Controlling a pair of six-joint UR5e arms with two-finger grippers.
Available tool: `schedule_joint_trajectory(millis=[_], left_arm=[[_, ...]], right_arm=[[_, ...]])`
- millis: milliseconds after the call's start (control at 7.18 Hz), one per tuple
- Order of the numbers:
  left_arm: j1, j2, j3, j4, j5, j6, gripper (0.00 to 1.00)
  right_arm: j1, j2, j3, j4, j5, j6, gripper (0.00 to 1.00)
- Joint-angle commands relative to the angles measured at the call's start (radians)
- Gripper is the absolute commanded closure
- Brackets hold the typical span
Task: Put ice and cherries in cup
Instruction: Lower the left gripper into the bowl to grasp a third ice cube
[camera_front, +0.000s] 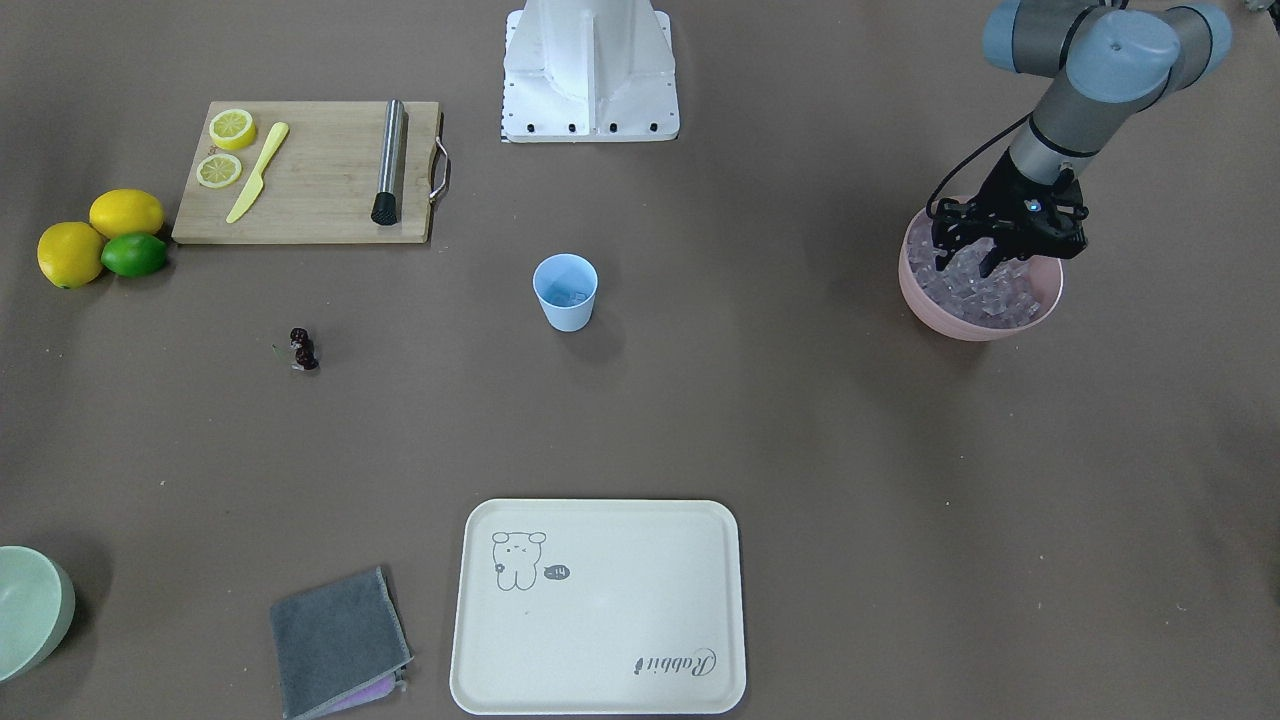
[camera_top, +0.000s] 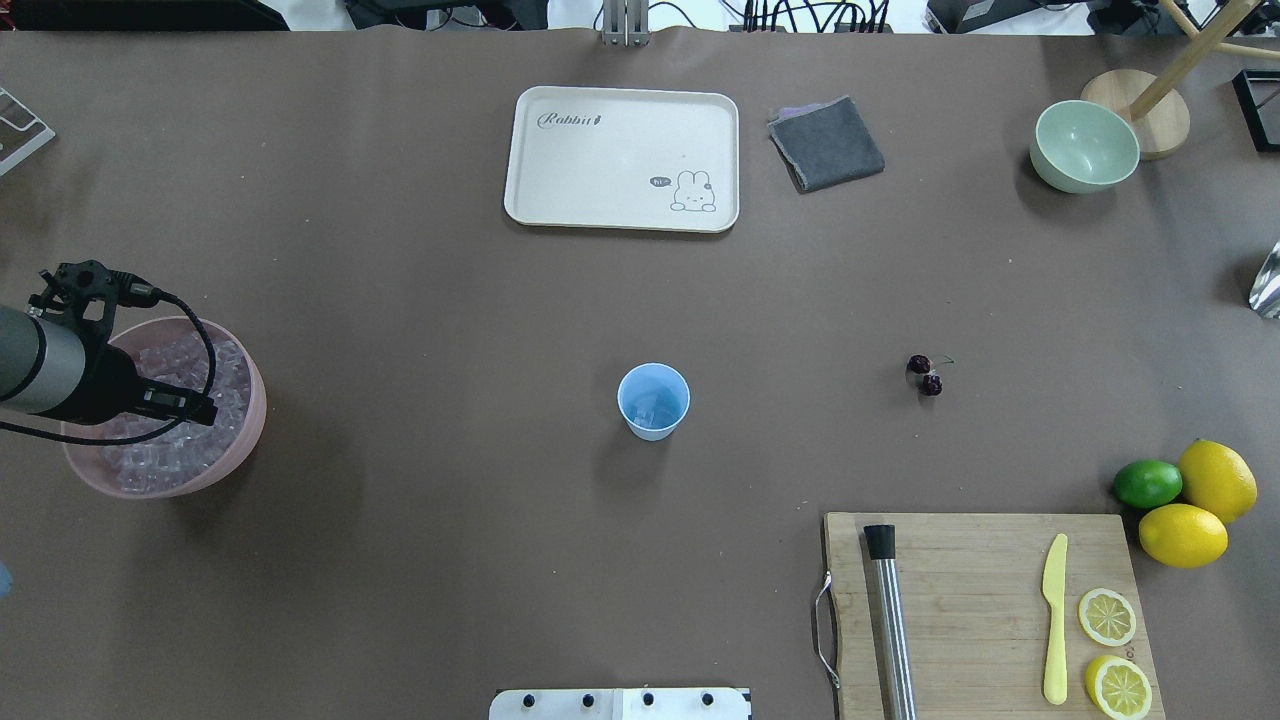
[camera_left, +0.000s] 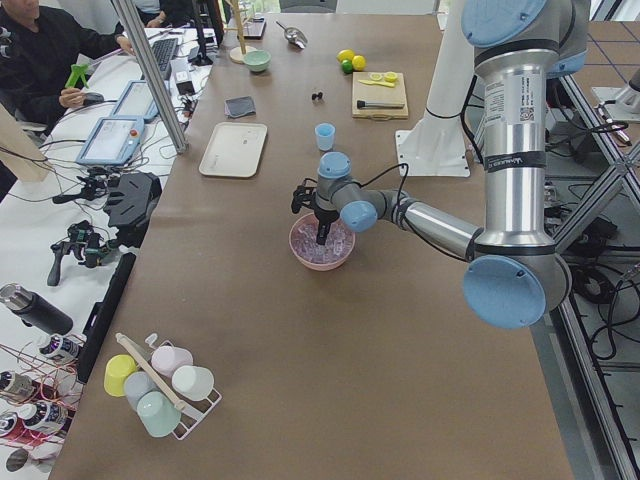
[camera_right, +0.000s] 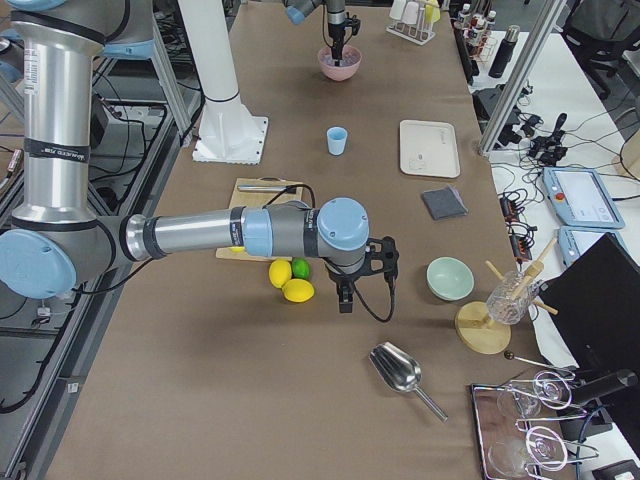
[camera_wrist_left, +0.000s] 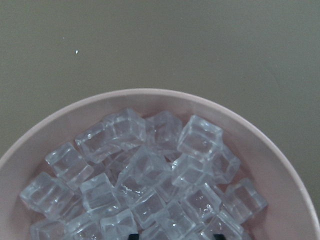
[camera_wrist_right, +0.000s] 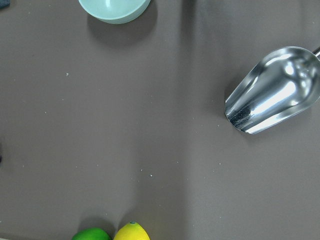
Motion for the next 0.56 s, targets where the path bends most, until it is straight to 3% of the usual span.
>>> schedule_joint_trajectory(millis=[0,418], left_arm=[[0.003,0.012,-0.001,0.0,0.0,-0.007,0.38],[0.015,0.012,-0.003,0.0,0.0,-0.011,0.38]], right_arm=[[0.001,-0.002,0.001,0.0,0.0,0.0,0.0],[0.001,-0.002,0.001,0.0,0.0,0.0,0.0]])
